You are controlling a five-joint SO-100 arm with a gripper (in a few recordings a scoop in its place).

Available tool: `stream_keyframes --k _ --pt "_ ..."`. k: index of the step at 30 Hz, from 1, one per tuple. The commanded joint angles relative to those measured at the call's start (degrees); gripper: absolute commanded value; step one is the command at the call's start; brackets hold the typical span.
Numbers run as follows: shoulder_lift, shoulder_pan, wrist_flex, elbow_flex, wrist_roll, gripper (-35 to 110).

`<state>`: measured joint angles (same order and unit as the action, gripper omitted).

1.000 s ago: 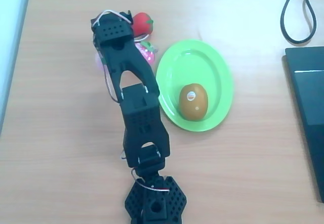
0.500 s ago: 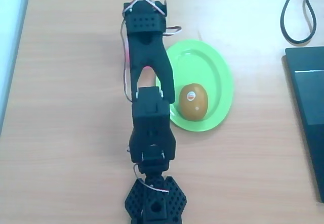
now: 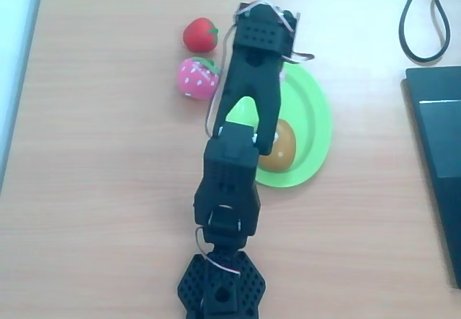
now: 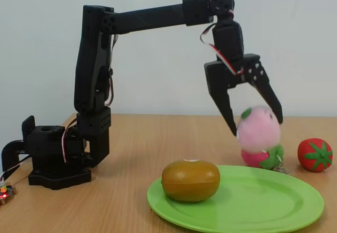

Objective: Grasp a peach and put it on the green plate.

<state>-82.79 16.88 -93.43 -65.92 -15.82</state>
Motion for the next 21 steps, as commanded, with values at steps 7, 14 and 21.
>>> stream_keyframes --k 7,14,21 --pt "6.9 7.2 0.8 3.3 -0.1 34" --pt "8.2 7.5 1.1 3.4 0.4 34" --pt "4.9 6.5 0.9 2.8 0.5 34"
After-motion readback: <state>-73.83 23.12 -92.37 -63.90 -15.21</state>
